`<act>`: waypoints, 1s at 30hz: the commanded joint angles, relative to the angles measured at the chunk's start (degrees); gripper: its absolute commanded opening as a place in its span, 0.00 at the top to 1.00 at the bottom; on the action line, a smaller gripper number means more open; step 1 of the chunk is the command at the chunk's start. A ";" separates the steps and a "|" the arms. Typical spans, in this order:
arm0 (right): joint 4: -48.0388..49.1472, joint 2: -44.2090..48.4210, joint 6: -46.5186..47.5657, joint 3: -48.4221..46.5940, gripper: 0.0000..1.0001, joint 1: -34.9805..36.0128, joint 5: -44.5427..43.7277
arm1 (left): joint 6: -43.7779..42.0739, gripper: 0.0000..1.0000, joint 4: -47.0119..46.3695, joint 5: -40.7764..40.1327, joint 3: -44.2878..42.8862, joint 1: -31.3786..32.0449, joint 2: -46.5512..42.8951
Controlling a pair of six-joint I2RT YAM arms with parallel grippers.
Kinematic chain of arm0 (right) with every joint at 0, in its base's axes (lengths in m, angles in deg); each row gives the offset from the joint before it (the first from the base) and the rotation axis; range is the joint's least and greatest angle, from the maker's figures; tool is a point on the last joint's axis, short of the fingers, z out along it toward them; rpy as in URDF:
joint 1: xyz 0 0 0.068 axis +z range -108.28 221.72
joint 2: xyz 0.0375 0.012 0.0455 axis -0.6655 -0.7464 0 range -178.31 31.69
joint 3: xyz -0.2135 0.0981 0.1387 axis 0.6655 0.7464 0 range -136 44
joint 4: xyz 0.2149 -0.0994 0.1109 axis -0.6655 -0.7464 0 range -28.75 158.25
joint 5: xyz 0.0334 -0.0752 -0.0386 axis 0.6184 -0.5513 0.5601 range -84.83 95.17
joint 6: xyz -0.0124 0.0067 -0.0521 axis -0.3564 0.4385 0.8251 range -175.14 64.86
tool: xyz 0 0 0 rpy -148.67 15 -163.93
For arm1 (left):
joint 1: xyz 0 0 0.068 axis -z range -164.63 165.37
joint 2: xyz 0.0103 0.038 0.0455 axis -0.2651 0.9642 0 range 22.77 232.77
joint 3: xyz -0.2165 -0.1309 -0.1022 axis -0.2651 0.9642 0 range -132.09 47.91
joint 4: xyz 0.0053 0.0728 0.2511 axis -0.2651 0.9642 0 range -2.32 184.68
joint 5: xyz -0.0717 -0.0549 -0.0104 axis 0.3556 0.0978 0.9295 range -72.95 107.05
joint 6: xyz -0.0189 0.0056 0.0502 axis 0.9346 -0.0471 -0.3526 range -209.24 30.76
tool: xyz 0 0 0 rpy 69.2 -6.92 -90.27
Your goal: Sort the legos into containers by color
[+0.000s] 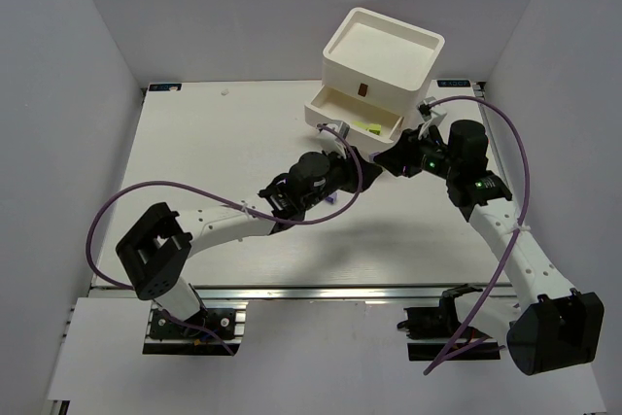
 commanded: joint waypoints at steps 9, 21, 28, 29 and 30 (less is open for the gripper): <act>2.71 -0.67 -8.00 -1.64 1.00 -0.27 -1.43 | -1.69 0.99 2.89 3.67 -1.78 -0.12 0.52; 4.73 -6.73 -14.34 -6.04 1.00 -0.97 -3.89 | -4.07 1.00 6.94 1.38 3.76 -1.16 -4.57; 7.45 -6.91 -8.81 -6.04 1.00 -1.06 -8.11 | -6.87 1.00 9.31 -3.35 7.98 -1.17 -9.58; 7.71 -6.74 -8.45 -5.78 1.00 -1.06 -8.37 | -7.14 1.00 9.66 -3.80 8.33 -1.17 -10.03; 7.89 -6.56 -8.01 -5.34 1.00 -1.06 -8.99 | -7.32 1.00 10.27 -4.24 9.03 -1.17 -10.55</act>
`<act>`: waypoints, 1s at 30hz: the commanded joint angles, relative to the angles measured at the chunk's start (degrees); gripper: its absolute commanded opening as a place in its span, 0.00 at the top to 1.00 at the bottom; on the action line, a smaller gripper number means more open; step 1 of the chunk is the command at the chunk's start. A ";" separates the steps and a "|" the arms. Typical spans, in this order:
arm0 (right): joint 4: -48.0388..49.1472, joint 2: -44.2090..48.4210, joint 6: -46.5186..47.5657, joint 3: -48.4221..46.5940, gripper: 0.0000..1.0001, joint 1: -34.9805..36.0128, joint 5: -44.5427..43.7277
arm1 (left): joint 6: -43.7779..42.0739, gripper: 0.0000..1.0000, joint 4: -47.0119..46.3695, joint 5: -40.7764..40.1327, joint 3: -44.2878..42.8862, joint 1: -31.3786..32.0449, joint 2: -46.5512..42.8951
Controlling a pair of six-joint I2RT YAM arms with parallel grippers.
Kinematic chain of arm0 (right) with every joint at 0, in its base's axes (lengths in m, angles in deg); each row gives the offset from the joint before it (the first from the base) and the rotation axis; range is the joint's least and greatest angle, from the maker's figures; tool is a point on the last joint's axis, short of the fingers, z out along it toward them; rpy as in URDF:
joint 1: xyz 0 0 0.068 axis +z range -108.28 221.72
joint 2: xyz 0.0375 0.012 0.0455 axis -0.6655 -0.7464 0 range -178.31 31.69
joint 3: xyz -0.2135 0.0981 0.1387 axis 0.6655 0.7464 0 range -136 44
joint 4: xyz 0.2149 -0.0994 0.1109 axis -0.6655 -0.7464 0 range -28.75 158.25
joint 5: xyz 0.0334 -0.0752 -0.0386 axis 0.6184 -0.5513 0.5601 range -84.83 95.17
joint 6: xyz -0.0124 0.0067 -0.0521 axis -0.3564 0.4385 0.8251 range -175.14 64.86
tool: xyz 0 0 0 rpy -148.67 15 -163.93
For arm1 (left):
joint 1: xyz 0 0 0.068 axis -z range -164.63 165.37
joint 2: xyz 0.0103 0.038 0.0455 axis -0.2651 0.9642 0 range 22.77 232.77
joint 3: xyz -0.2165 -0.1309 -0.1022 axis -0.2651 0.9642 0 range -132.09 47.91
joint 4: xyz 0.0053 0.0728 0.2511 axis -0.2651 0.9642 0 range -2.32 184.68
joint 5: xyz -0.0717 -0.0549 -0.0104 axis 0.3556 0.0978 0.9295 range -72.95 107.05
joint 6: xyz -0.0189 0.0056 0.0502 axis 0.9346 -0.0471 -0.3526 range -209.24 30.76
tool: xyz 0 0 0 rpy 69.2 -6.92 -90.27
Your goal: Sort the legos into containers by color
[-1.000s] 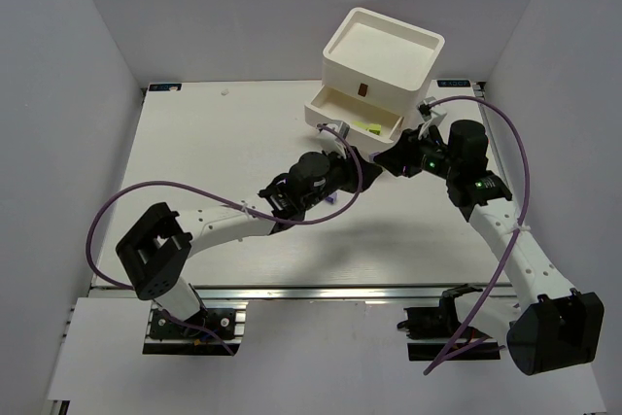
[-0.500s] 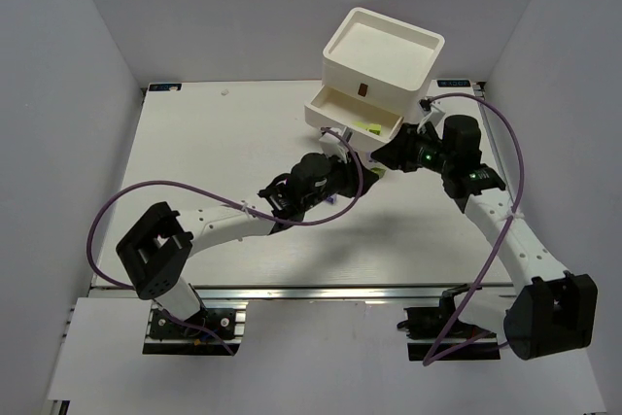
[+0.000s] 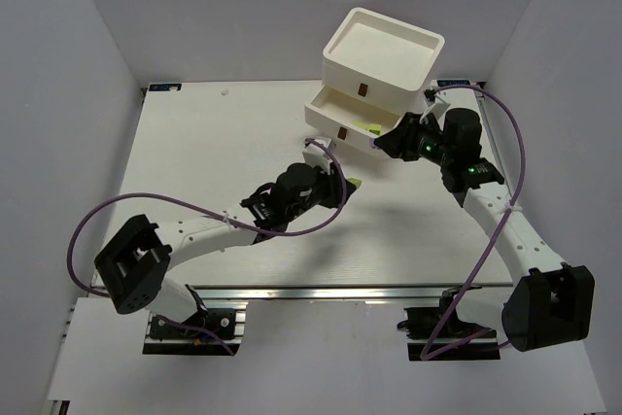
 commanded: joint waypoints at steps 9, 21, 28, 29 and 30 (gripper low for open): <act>3.61 4.36 7.17 1.91 1.00 -0.58 -4.08 | -5.43 1.00 5.58 -5.77 1.19 -0.71 -7.62; -7.20 8.07 26.07 7.10 1.00 -4.18 9.79 | -20.54 1.00 13.76 -2.25 -0.93 -0.71 -12.45; -17.44 -2.11 34.14 -7.81 1.00 -4.71 6.38 | -23.01 1.00 17.09 -2.25 -0.05 -0.10 -17.63; -20.01 -6.05 35.12 -10.97 1.00 -4.80 4.90 | -23.19 1.00 17.10 -2.60 0.13 -0.10 -18.34; -22.65 -7.83 36.26 -16.83 1.00 -4.54 4.10 | -23.54 1.00 17.10 -2.77 0.66 0.42 -19.22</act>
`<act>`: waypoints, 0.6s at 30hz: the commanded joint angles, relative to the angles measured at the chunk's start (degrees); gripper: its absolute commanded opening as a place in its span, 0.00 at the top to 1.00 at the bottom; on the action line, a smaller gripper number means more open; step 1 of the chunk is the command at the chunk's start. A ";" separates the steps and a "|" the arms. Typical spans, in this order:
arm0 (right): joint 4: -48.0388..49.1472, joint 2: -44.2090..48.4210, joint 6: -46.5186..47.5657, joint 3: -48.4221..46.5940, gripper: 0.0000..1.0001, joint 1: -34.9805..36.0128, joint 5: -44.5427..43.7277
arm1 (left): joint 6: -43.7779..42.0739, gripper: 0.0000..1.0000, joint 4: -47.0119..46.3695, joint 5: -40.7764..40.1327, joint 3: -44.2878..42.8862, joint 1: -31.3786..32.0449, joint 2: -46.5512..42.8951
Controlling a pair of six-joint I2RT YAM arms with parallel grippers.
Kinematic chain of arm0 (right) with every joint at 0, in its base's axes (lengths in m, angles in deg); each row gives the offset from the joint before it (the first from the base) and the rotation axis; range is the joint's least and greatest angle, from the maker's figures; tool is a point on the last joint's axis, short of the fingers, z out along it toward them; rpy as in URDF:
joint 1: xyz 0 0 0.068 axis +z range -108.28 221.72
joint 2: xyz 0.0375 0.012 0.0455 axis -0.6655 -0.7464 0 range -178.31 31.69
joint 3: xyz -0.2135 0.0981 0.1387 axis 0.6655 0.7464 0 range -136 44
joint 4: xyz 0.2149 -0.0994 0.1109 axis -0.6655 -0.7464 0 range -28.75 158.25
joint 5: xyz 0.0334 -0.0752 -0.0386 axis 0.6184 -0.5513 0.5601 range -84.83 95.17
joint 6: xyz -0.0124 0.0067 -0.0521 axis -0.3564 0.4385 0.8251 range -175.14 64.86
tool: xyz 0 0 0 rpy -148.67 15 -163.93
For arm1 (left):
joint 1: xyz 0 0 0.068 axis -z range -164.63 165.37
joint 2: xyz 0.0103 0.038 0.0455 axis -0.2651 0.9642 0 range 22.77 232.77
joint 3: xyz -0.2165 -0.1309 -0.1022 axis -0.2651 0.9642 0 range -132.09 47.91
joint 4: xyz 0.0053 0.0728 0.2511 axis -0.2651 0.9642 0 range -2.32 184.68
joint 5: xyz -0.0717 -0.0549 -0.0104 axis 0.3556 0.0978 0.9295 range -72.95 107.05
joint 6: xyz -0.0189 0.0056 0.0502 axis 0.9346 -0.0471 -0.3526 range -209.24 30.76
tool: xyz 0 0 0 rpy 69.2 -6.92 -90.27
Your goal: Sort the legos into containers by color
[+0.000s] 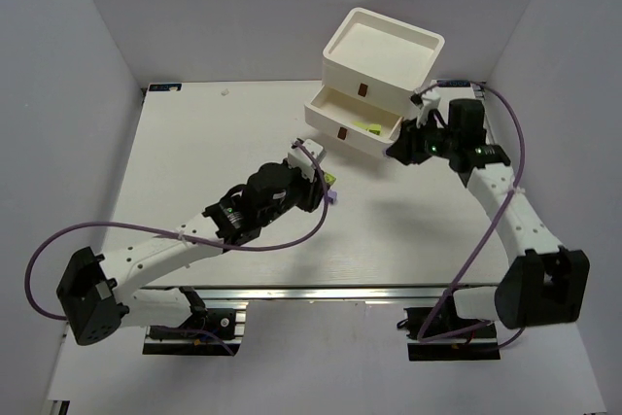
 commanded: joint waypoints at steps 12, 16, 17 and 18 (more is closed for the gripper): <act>-38.48 -29.15 11.67 -49.74 1.00 0.80 -12.44 | -3.86 1.00 2.74 -0.09 -0.50 0.76 -6.92; -38.14 -30.74 12.55 -50.98 1.00 1.42 -14.02 | -4.03 1.00 1.95 -0.18 0.20 0.76 -7.27; -38.14 -30.92 12.90 -50.98 1.00 1.59 -14.03 | -4.03 1.00 1.95 -0.09 0.11 0.76 -7.36; -38.57 -31.09 13.25 -51.07 1.00 1.86 -14.11 | -4.21 1.00 2.04 -0.09 0.11 0.76 -7.27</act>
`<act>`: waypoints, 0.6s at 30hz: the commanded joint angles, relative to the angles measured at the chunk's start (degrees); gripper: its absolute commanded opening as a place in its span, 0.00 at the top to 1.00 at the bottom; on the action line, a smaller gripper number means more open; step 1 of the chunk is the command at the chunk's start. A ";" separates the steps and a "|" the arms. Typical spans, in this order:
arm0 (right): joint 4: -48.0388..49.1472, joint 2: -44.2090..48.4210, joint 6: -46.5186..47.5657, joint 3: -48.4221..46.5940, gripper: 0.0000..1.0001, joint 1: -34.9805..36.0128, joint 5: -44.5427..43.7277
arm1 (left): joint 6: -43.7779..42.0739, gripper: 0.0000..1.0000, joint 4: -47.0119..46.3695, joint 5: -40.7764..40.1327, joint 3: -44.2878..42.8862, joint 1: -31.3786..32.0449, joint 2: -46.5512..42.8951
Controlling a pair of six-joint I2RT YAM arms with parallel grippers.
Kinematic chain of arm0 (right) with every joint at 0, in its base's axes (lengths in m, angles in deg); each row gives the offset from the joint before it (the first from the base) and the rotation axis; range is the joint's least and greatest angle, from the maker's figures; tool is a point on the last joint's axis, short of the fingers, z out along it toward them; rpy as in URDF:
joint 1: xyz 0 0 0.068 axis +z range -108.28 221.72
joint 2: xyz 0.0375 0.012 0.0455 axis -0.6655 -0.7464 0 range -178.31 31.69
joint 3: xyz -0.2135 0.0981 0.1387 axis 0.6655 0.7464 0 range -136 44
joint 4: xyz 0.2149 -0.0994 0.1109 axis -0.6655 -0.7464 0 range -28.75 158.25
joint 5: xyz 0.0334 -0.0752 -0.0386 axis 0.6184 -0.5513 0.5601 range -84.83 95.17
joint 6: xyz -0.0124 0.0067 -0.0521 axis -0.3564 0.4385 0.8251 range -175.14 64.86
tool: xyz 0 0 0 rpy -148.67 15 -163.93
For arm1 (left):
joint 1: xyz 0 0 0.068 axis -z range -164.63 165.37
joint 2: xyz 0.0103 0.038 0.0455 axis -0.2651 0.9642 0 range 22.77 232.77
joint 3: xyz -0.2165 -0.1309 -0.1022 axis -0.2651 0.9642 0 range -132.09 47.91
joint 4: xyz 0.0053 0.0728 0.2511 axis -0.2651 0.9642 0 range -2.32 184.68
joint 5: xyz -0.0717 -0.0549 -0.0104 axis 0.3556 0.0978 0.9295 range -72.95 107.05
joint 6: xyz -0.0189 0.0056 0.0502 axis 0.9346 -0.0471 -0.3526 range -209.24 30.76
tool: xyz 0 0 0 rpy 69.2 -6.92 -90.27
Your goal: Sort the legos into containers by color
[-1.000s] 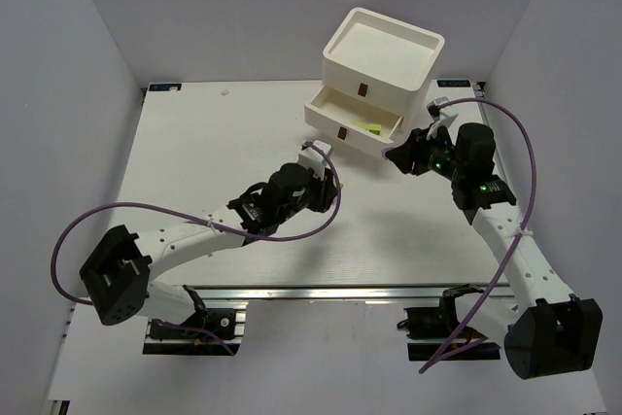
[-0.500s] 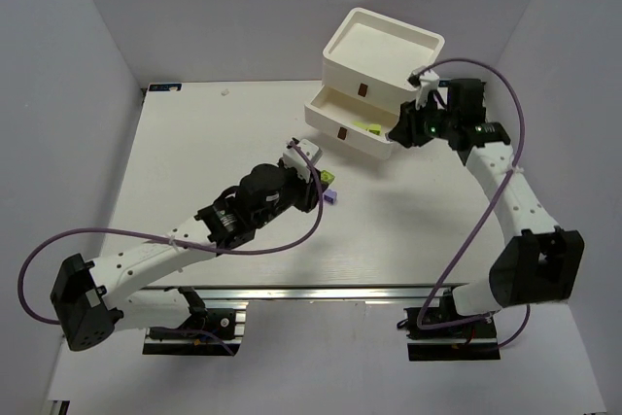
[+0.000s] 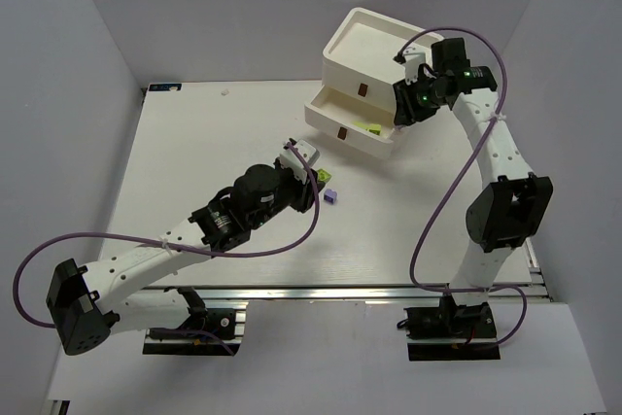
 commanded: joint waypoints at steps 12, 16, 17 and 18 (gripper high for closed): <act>-5.09 12.71 13.14 20.00 1.00 2.13 5.93 | 1.64 1.00 -6.96 2.78 0.70 -1.23 0.40; -1.75 15.54 13.75 28.11 1.00 2.13 5.05 | 4.71 1.00 -5.73 6.12 -7.56 -1.86 10.57; -0.78 16.15 13.67 29.61 1.00 2.30 4.96 | 5.33 1.00 -5.29 6.74 -9.66 -2.46 12.52; 0.45 17.29 13.67 31.10 1.00 2.39 4.61 | 5.85 1.00 -4.33 7.09 -14.04 -3.17 14.37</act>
